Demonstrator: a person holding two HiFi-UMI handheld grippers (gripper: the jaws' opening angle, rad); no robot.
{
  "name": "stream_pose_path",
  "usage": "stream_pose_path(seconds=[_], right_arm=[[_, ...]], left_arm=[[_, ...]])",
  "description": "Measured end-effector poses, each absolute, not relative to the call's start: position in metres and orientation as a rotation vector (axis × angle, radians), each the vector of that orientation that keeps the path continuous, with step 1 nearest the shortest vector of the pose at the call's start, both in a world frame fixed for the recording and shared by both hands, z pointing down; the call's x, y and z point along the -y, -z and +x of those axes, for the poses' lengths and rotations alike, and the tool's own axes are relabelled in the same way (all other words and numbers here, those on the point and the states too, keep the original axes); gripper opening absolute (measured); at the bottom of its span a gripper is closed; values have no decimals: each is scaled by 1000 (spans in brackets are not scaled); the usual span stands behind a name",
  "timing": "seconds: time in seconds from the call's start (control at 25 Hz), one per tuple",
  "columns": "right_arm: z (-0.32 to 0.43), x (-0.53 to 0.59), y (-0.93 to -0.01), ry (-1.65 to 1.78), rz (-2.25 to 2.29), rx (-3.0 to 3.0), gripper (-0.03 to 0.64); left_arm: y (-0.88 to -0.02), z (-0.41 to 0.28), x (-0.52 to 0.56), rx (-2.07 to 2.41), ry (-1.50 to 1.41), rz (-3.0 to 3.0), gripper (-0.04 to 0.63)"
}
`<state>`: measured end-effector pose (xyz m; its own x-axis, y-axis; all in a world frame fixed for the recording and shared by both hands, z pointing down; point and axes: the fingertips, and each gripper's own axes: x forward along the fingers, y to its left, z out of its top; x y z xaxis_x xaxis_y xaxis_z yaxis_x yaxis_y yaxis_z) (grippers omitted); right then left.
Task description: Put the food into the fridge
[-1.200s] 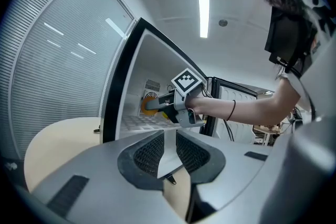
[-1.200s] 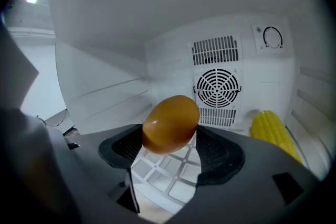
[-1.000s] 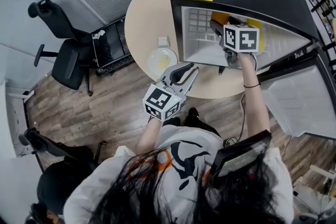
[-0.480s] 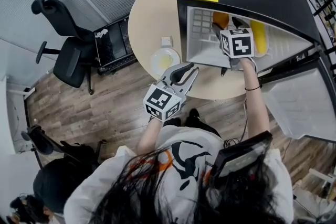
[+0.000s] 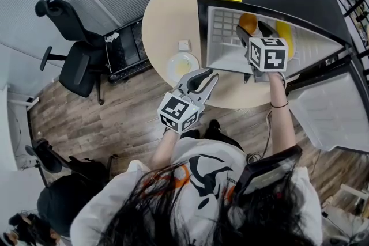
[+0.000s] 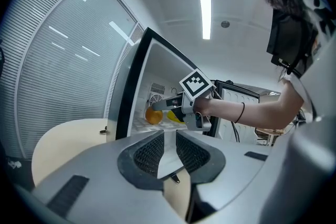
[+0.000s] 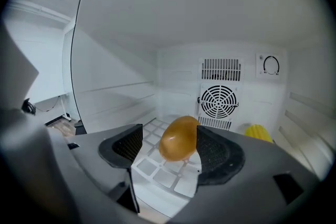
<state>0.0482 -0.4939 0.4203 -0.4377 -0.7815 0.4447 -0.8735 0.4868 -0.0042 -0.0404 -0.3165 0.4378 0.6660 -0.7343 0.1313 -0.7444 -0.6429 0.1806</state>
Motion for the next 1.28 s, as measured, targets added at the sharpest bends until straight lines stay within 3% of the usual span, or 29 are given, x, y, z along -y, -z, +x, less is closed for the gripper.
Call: stream_pose_path(seconds=[0.56, 0.6, 0.72, 1.28], right_arm=[[34, 415, -391, -503, 1466, 2547, 311], [33, 408, -392, -517, 1491, 2549, 282], [36, 386, -394, -552, 1606, 2531, 86], [28, 280, -443, -817, 1760, 2412, 84]], left_arm=[[-435, -48, 304, 1147, -75, 2696, 77], [-434, -49, 302, 1143, -75, 2699, 77], [-432, -53, 295, 1128, -77, 2709, 77], [-456, -67, 242, 971, -124, 2717, 77]])
